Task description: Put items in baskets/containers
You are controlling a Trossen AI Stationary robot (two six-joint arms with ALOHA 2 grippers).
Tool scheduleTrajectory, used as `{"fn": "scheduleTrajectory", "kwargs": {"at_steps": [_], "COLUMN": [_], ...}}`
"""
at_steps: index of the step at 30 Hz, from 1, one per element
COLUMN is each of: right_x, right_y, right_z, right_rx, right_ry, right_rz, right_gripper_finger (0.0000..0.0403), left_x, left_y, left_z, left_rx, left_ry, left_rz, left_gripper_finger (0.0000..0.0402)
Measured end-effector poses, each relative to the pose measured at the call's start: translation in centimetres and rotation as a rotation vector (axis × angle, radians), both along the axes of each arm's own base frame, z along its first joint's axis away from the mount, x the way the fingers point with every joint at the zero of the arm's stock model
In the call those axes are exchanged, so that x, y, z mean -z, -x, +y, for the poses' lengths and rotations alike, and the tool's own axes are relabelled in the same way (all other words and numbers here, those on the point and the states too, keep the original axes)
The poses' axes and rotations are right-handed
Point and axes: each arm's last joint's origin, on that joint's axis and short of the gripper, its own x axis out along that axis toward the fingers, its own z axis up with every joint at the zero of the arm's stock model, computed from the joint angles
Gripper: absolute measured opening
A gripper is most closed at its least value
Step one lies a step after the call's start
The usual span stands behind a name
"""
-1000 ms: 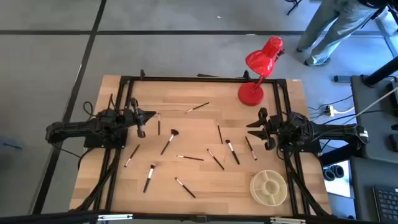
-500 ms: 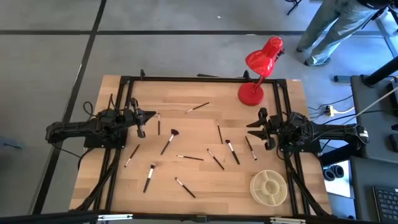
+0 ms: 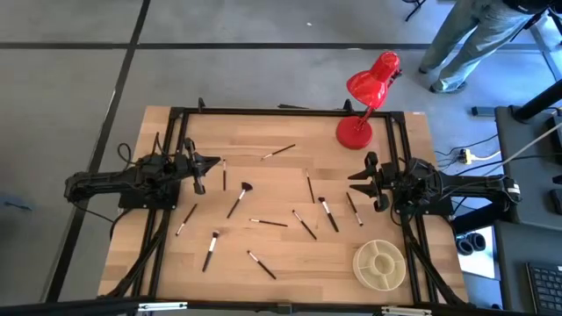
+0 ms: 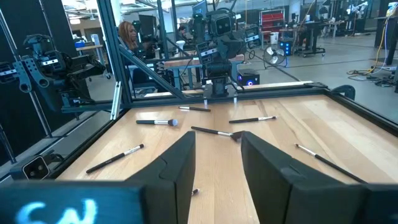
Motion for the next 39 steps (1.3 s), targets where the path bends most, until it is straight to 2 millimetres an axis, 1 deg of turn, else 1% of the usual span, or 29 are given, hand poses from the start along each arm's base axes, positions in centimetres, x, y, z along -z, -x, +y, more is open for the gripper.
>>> {"fn": "scheduleTrajectory", "kwargs": {"at_steps": [34,37,39], "right_x": [0.0,-0.5,-1.0], "right_y": [0.0,0.0,0.1], "right_z": [0.0,0.0,0.0], "right_rx": [0.000,0.000,-0.004], "right_ry": [-0.001,-0.001,-0.039], "right_rz": [-0.002,-0.052,-0.101], "right_gripper_finger": [0.0129,0.0129,0.0129], "left_x": [0.0,0.0,0.0], "left_y": [0.0,0.0,0.0], "left_z": [0.0,0.0,0.0], "left_rx": [0.000,0.000,0.000], "left_ry": [0.000,0.000,0.000], "left_rz": [0.000,0.000,0.000], "left_gripper_finger": [0.0009,0.0011,0.0012]}}
